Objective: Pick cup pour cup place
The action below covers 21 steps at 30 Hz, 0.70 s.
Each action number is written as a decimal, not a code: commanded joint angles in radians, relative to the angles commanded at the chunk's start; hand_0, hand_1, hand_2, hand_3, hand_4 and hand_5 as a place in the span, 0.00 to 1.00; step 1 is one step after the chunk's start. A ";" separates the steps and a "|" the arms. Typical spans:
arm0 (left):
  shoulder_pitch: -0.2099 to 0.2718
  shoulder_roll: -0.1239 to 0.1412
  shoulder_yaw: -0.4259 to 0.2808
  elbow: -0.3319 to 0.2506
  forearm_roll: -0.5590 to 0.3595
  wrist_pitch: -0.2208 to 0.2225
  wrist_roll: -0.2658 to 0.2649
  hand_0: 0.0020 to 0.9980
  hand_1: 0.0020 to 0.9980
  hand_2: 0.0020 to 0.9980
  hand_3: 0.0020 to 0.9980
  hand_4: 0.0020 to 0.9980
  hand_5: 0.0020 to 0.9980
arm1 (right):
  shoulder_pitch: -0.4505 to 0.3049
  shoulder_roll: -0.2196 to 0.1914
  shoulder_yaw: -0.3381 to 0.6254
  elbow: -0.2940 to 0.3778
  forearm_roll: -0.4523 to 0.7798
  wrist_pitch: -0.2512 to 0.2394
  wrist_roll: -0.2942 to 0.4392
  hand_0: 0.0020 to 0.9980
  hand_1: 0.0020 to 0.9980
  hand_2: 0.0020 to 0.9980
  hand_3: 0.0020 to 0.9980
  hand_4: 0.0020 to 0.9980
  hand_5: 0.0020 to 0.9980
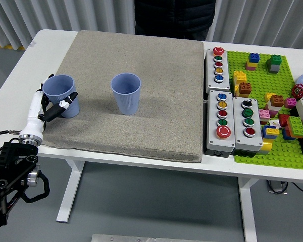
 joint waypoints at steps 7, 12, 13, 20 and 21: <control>0.018 0.005 -0.016 -0.025 0.039 -0.008 0.011 0.76 0.76 0.91 0.99 0.98 0.47 | 0.000 0.000 0.000 0.000 -0.001 0.001 0.000 0.72 0.69 0.73 0.70 0.31 0.30; 0.040 0.006 -0.039 -0.062 0.083 -0.016 0.025 0.76 0.77 0.92 1.00 0.99 0.49 | 0.000 -0.001 0.001 0.000 -0.002 0.001 0.000 0.72 0.69 0.73 0.70 0.31 0.30; 0.042 0.007 -0.041 -0.065 0.086 -0.016 0.025 0.76 0.77 0.92 1.00 0.99 0.49 | 0.001 -0.001 0.001 0.000 -0.003 0.001 0.000 0.72 0.69 0.73 0.70 0.31 0.30; 0.055 0.014 -0.060 -0.094 0.115 -0.021 0.035 0.77 0.79 0.94 1.00 1.00 0.51 | 0.002 -0.002 0.001 0.000 0.002 0.000 0.003 0.72 0.69 0.73 0.70 0.31 0.29; 0.056 0.015 -0.062 -0.096 0.119 -0.023 0.036 0.77 0.79 0.94 1.00 1.00 0.51 | 0.003 -0.002 0.001 0.000 0.002 0.000 0.003 0.72 0.69 0.73 0.70 0.31 0.29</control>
